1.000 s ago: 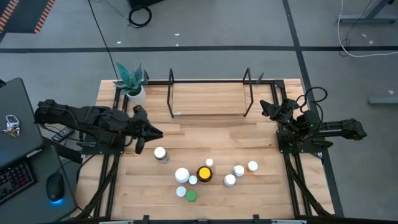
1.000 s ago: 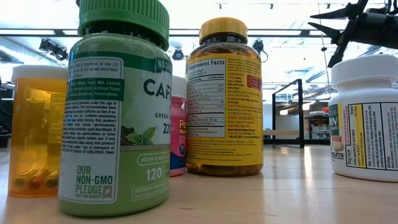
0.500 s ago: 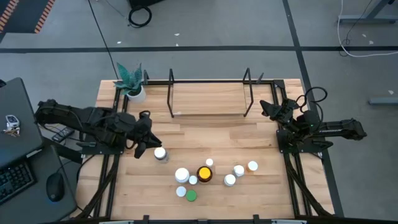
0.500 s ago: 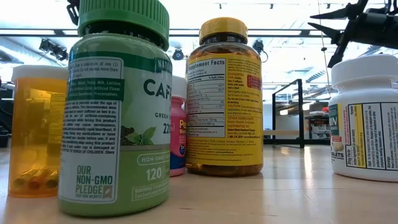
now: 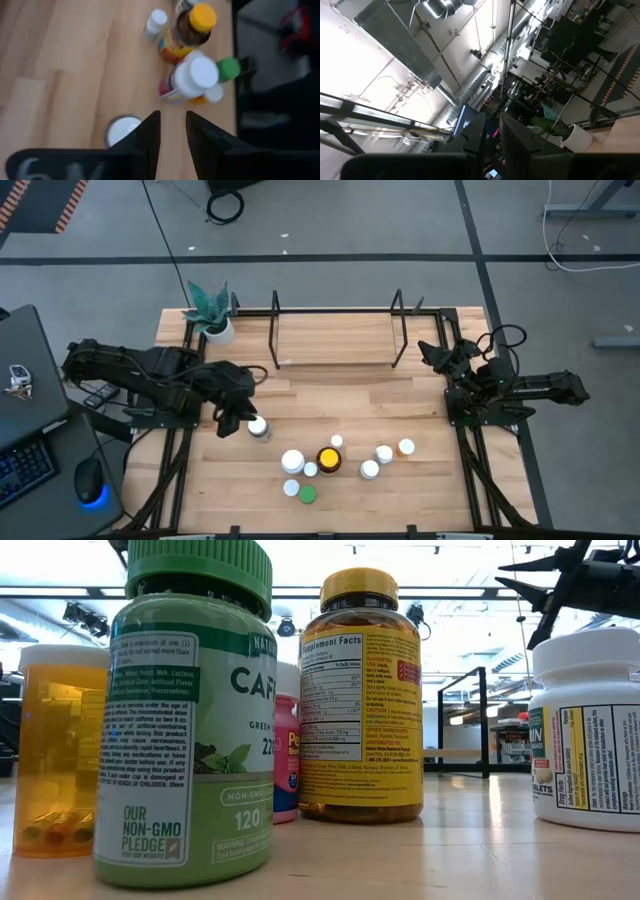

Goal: Pick and place medicine bottles onto shelf by color
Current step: Put the large green pill bottle on the shelf

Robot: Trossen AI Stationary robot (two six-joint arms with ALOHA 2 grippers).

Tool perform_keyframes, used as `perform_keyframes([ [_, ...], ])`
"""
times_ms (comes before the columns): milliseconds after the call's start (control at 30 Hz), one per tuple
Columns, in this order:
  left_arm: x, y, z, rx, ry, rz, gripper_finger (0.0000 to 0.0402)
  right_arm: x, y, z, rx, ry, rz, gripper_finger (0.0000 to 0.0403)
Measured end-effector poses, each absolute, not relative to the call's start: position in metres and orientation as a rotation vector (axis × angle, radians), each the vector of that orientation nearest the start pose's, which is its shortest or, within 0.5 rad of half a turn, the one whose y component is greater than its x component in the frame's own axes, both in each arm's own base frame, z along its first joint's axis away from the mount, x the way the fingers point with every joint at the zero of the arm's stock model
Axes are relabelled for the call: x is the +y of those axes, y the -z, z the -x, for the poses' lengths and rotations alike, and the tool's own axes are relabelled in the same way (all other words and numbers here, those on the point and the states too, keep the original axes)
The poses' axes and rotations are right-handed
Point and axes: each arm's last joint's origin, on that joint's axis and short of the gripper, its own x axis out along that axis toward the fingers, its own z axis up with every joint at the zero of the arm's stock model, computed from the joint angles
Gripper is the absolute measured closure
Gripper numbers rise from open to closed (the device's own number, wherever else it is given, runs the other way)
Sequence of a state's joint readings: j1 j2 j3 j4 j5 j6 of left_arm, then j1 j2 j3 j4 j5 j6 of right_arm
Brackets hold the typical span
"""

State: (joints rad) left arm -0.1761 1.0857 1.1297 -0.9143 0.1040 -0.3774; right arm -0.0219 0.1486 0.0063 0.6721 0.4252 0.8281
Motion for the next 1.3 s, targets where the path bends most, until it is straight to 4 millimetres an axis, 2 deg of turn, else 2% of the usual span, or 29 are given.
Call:
perform_keyframes([
  [167, -0.038, -0.334, -0.211, 0.989, 0.061, 0.166, 0.0232, -0.014, -0.215, -0.091, -0.676, 0.197, -0.9, 0.0342],
  [333, -0.04, -0.324, -0.219, 1.113, 0.055, 0.115, 0.015, -0.014, -0.214, -0.091, -0.674, 0.194, -0.899, 0.0342],
  [467, -0.04, -0.318, -0.222, 1.191, 0.065, 0.086, 0.0119, -0.014, -0.214, -0.092, -0.664, 0.197, -0.898, 0.0342],
  [833, -0.04, -0.317, -0.217, 1.269, 0.065, 0.065, 0.0136, -0.014, -0.212, -0.093, -0.642, 0.205, -0.894, 0.0342],
  [1100, -0.046, -0.316, -0.216, 1.269, 0.128, -0.022, 0.0143, -0.013, -0.212, -0.093, -0.634, 0.186, -0.898, 0.0342],
  [1300, -0.046, -0.292, -0.216, 1.289, 0.119, -0.02, 0.0143, -0.013, -0.212, -0.093, -0.631, 0.179, -0.897, 0.0342],
])
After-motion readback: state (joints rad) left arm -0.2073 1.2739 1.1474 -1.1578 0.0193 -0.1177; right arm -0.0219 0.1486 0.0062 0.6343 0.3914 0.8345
